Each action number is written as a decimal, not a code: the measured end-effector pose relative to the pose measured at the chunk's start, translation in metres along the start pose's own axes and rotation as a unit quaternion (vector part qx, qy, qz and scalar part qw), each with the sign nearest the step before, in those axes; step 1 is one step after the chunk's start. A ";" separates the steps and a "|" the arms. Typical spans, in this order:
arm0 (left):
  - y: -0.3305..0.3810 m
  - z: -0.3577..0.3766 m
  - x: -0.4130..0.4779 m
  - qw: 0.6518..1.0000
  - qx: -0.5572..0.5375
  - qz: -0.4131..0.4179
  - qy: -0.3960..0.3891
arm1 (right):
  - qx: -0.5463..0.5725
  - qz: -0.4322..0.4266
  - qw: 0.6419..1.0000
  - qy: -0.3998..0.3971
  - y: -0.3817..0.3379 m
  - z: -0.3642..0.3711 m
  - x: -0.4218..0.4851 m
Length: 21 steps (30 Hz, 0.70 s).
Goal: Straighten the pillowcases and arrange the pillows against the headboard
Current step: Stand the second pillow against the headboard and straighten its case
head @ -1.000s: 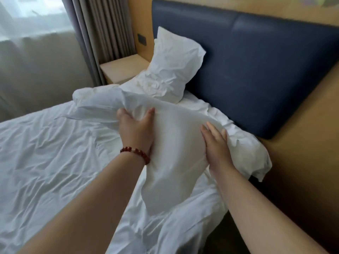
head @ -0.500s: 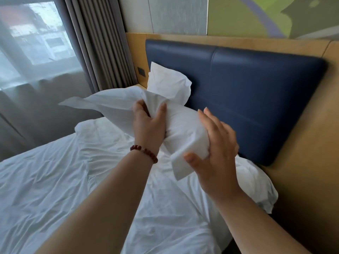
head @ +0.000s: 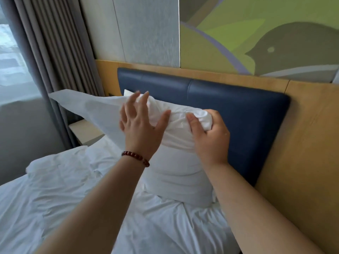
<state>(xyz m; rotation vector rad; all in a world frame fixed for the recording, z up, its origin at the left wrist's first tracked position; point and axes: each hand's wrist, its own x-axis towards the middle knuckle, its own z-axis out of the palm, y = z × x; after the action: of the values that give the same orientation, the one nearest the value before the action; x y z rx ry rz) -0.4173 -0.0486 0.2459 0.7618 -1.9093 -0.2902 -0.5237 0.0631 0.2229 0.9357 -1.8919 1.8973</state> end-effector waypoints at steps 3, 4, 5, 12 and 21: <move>-0.026 0.000 0.027 0.995 0.057 0.078 -0.024 | -0.002 0.019 1.000 0.010 0.012 0.012 0.023; -0.037 0.000 0.036 0.995 0.063 0.071 -0.041 | -0.004 0.021 1.000 0.016 0.018 0.015 0.032; -0.050 0.002 0.043 0.995 0.061 0.049 -0.060 | -0.004 0.022 1.000 0.022 0.025 0.017 0.041; -0.099 0.064 0.079 0.988 0.036 -0.038 -0.145 | -0.003 0.013 1.000 0.003 0.079 0.054 0.107; -0.133 0.207 0.127 0.954 -0.045 -0.138 -0.262 | -0.045 -0.035 0.998 -0.033 0.178 0.122 0.188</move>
<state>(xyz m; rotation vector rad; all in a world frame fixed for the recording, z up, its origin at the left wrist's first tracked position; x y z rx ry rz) -0.5859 -0.2577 0.1763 0.9600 -2.2577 -0.8155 -0.7468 -0.1133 0.1939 1.0338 -1.9368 1.7467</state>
